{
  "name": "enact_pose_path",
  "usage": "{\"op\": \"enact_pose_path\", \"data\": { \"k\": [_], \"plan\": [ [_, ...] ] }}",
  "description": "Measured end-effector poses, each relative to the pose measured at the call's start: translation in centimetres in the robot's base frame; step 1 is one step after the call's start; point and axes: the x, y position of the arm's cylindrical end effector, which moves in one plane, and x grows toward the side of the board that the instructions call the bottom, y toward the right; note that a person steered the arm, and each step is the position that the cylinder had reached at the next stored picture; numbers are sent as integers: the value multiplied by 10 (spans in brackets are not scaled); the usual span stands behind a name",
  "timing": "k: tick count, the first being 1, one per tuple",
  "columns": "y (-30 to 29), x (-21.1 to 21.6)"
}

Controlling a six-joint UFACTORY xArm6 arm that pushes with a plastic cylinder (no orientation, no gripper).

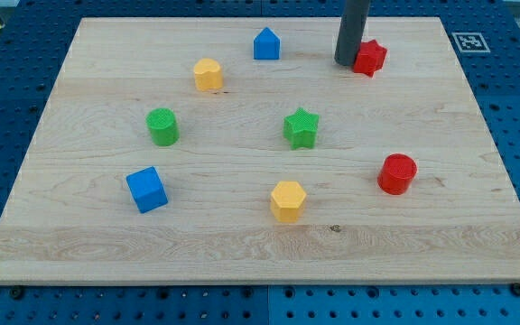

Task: Move the red star to the top right

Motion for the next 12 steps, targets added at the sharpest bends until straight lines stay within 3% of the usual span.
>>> {"op": "enact_pose_path", "data": {
  "k": [6, 12],
  "plan": [
    [78, 50],
    [36, -12]
  ]
}}
